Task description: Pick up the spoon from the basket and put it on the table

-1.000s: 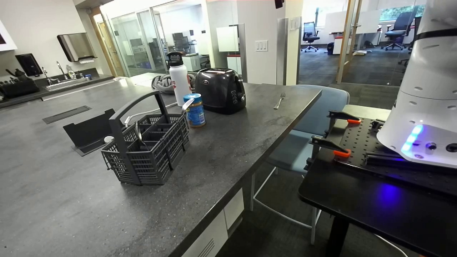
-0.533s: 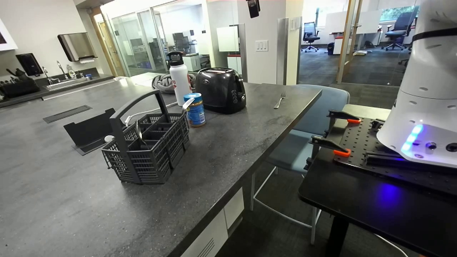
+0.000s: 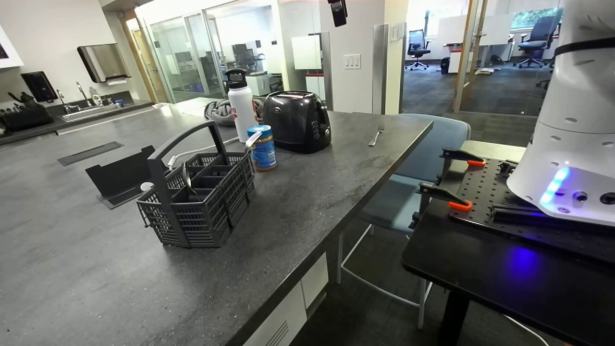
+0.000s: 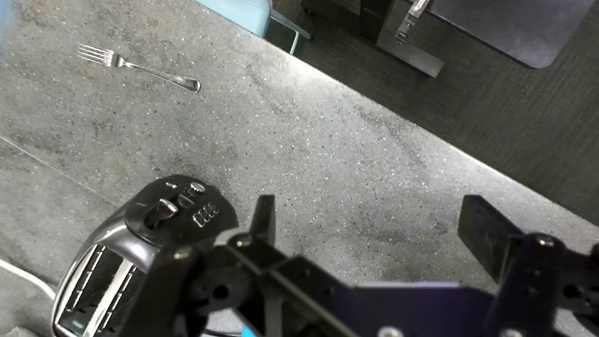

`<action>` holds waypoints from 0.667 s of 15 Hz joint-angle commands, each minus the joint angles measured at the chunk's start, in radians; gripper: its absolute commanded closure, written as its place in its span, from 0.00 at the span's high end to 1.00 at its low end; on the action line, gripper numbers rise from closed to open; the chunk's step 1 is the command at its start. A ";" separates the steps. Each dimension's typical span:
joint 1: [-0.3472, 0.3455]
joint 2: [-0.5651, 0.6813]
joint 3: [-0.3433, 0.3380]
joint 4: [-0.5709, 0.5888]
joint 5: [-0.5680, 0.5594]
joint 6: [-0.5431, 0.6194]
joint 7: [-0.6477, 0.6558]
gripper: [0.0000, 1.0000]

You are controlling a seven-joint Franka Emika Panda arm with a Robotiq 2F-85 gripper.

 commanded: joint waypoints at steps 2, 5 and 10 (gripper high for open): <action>0.013 -0.024 0.048 -0.017 0.025 0.040 0.177 1.00; 0.033 -0.043 0.105 -0.030 0.094 0.061 0.366 1.00; 0.058 0.041 0.199 -0.058 0.227 0.340 0.622 1.00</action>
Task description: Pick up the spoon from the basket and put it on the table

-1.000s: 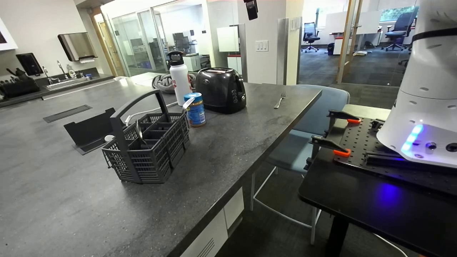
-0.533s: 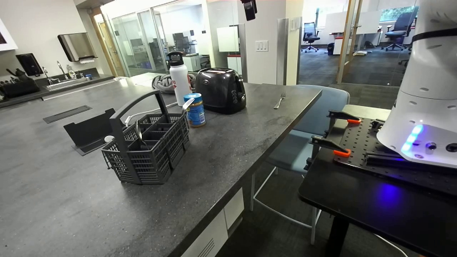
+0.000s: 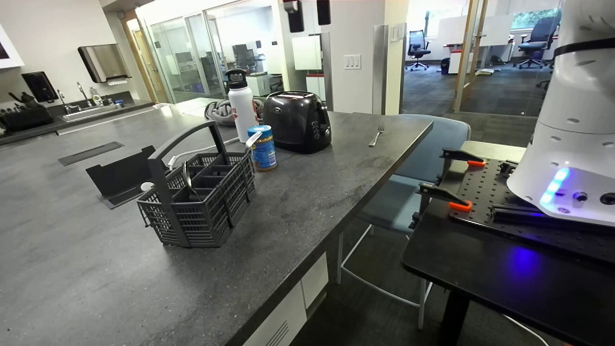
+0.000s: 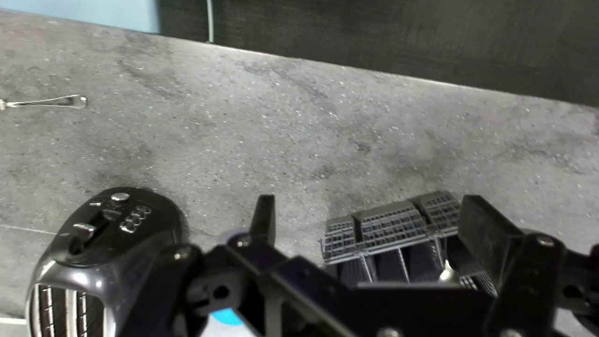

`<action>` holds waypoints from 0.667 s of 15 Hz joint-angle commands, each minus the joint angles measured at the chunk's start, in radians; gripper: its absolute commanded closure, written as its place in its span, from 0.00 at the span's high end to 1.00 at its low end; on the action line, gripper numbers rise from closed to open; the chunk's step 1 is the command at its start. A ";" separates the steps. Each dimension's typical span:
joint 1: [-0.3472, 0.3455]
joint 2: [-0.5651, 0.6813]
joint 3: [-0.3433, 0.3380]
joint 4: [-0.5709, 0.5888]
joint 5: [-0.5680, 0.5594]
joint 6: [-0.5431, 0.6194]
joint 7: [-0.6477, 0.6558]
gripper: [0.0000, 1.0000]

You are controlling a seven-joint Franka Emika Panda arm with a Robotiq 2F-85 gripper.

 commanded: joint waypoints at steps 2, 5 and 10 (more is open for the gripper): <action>0.007 0.126 0.067 -0.047 0.079 0.344 0.193 1.00; 0.002 0.279 0.105 -0.038 0.010 0.566 0.317 1.00; 0.053 0.372 0.057 -0.041 -0.028 0.702 0.309 1.00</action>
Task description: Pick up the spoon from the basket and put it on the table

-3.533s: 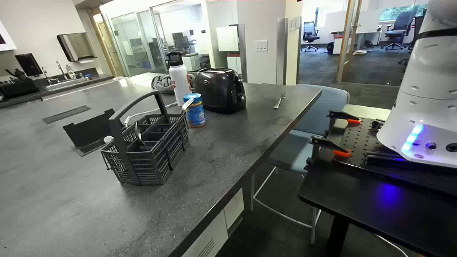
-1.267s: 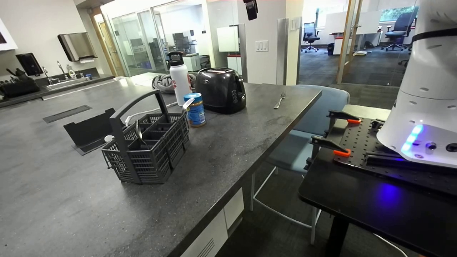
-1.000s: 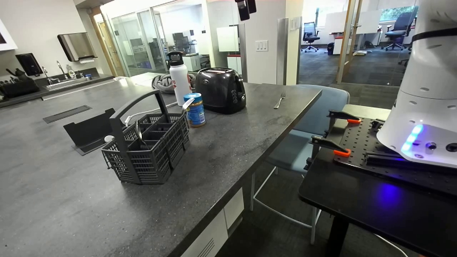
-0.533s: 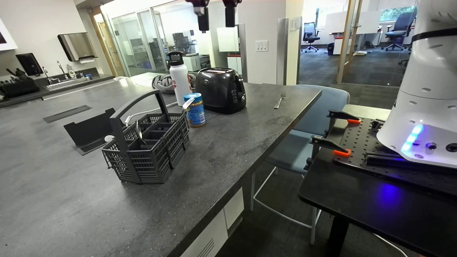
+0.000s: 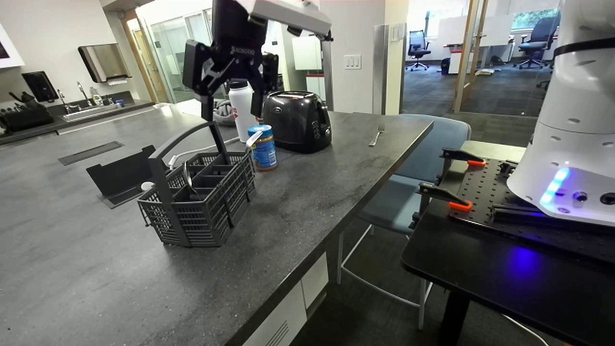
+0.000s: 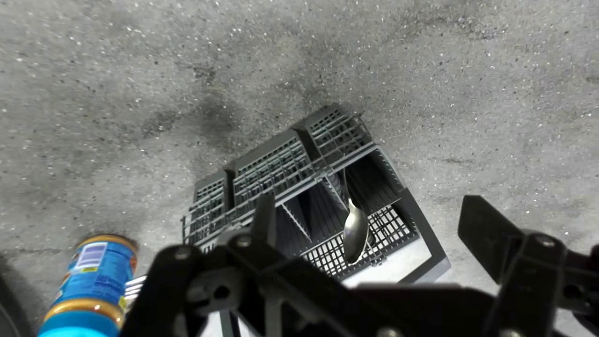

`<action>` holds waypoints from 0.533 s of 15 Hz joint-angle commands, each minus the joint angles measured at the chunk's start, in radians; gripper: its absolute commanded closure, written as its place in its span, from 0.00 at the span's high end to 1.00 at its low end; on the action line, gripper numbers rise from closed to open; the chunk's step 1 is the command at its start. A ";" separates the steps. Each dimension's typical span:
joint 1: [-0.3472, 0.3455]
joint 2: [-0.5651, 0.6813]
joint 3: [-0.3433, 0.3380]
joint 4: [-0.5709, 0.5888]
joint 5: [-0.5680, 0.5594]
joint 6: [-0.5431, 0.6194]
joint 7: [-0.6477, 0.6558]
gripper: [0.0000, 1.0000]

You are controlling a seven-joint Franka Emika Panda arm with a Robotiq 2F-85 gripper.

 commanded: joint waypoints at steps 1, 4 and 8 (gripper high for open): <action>0.042 0.022 -0.044 0.010 0.004 0.010 -0.007 1.00; 0.047 0.041 -0.048 0.032 0.004 0.010 -0.009 1.00; 0.072 0.066 -0.065 0.040 0.012 0.058 0.055 1.00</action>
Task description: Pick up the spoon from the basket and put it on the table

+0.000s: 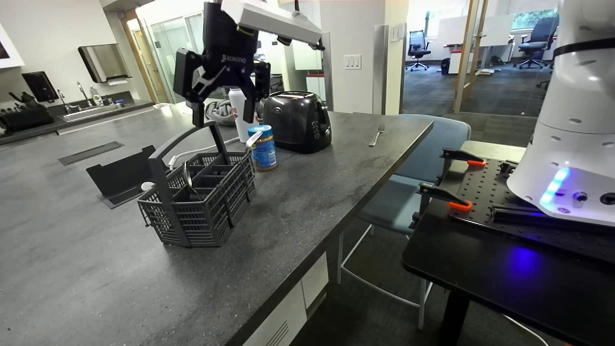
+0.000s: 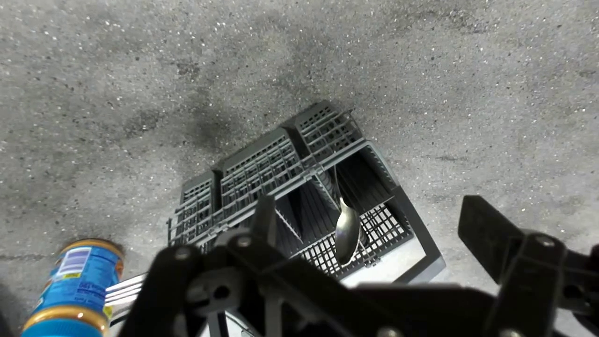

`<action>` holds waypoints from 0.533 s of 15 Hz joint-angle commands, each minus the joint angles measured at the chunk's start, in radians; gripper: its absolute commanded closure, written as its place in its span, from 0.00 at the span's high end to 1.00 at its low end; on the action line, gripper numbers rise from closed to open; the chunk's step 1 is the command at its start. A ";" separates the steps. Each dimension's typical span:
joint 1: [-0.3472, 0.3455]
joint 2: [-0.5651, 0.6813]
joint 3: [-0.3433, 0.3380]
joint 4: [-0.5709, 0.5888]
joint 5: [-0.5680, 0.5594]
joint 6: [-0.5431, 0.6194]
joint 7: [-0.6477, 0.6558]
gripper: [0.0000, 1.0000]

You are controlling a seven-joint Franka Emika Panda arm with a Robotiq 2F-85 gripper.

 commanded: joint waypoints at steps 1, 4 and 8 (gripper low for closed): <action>0.050 0.021 -0.038 0.003 -0.005 0.068 0.102 1.00; 0.065 0.029 -0.049 -0.002 -0.110 0.127 0.277 1.00; 0.088 0.056 -0.085 0.009 -0.326 0.142 0.542 1.00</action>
